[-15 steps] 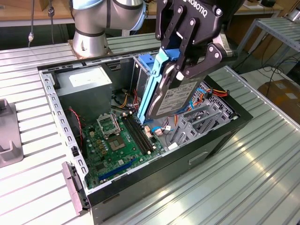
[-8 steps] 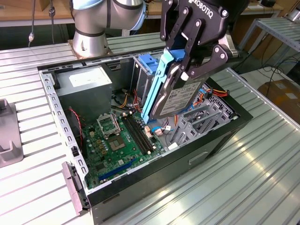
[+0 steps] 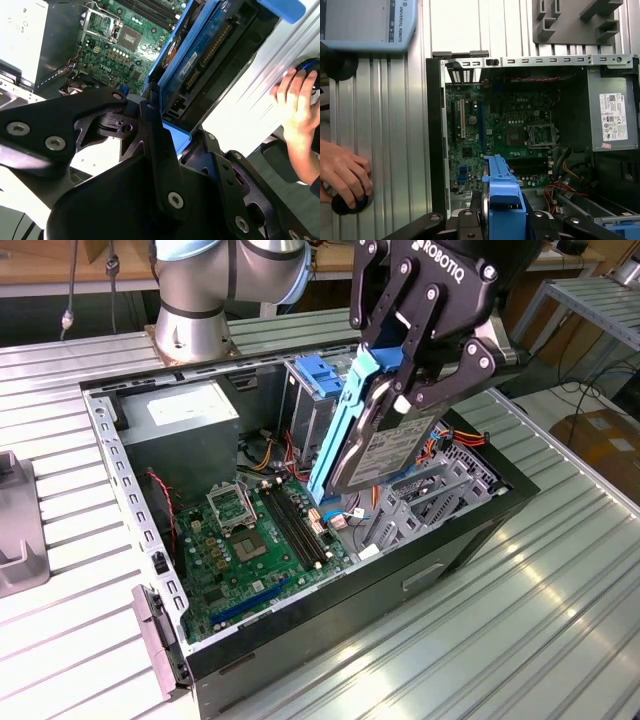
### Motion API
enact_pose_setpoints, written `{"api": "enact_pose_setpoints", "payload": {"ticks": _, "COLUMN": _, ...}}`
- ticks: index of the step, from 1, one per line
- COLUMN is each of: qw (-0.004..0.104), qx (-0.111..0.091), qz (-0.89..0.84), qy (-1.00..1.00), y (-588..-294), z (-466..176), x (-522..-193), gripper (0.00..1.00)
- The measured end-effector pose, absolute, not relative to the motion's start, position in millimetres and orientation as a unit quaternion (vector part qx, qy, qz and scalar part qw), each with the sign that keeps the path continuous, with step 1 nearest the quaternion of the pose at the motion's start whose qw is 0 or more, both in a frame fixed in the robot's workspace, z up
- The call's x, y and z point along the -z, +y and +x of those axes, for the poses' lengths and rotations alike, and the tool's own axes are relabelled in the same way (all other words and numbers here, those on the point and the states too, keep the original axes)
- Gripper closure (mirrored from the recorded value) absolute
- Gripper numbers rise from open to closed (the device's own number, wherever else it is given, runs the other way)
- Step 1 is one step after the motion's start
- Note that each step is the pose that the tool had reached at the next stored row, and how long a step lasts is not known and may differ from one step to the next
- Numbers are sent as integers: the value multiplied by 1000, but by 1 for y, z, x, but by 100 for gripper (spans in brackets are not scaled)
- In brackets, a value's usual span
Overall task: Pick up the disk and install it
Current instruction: 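Pick up the disk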
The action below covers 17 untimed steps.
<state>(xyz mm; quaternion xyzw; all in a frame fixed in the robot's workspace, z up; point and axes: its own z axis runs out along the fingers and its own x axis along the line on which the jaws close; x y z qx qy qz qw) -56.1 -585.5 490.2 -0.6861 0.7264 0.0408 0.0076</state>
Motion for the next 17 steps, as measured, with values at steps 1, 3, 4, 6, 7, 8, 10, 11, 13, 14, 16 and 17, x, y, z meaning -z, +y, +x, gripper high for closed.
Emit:
{"api": "enact_pose_setpoints", "payload": {"ticks": 1, "qw": 8, "qx": -41, "qz": -686, "qy": 726, "y": -586, "z": -55, "x": -490, "gripper": 63}}
{"api": "enact_pose_setpoints", "payload": {"ticks": 3, "qw": 8, "qx": -41, "qz": -686, "qy": 726, "y": -586, "z": -55, "x": -490, "gripper": 63}}
{"api": "enact_pose_setpoints", "payload": {"ticks": 4, "qw": 8, "qx": -41, "qz": -686, "qy": 726, "y": -586, "z": -54, "x": -490, "gripper": 63}}
{"api": "enact_pose_setpoints", "payload": {"ticks": 6, "qw": 8, "qx": -41, "qz": -686, "qy": 726, "y": -586, "z": -53, "x": -490, "gripper": 63}}
{"api": "enact_pose_setpoints", "payload": {"ticks": 7, "qw": 8, "qx": -41, "qz": -686, "qy": 726, "y": -586, "z": -52, "x": -490, "gripper": 63}}
{"api": "enact_pose_setpoints", "payload": {"ticks": 8, "qw": 8, "qx": -41, "qz": -686, "qy": 726, "y": -586, "z": -52, "x": -489, "gripper": 63}}
{"api": "enact_pose_setpoints", "payload": {"ticks": 10, "qw": 8, "qx": -41, "qz": -686, "qy": 726, "y": -586, "z": -50, "x": -489, "gripper": 63}}
{"api": "enact_pose_setpoints", "payload": {"ticks": 11, "qw": 8, "qx": -41, "qz": -686, "qy": 726, "y": -586, "z": -48, "x": -489, "gripper": 63}}
{"api": "enact_pose_setpoints", "payload": {"ticks": 13, "qw": 8, "qx": -41, "qz": -686, "qy": 726, "y": -586, "z": -46, "x": -489, "gripper": 63}}
{"api": "enact_pose_setpoints", "payload": {"ticks": 14, "qw": 8, "qx": -41, "qz": -686, "qy": 726, "y": -586, "z": -45, "x": -489, "gripper": 63}}
{"api": "enact_pose_setpoints", "payload": {"ticks": 16, "qw": 8, "qx": -41, "qz": -686, "qy": 726, "y": -586, "z": -44, "x": -489, "gripper": 63}}
{"api": "enact_pose_setpoints", "payload": {"ticks": 17, "qw": 8, "qx": -41, "qz": -686, "qy": 726, "y": -586, "z": -44, "x": -489, "gripper": 63}}
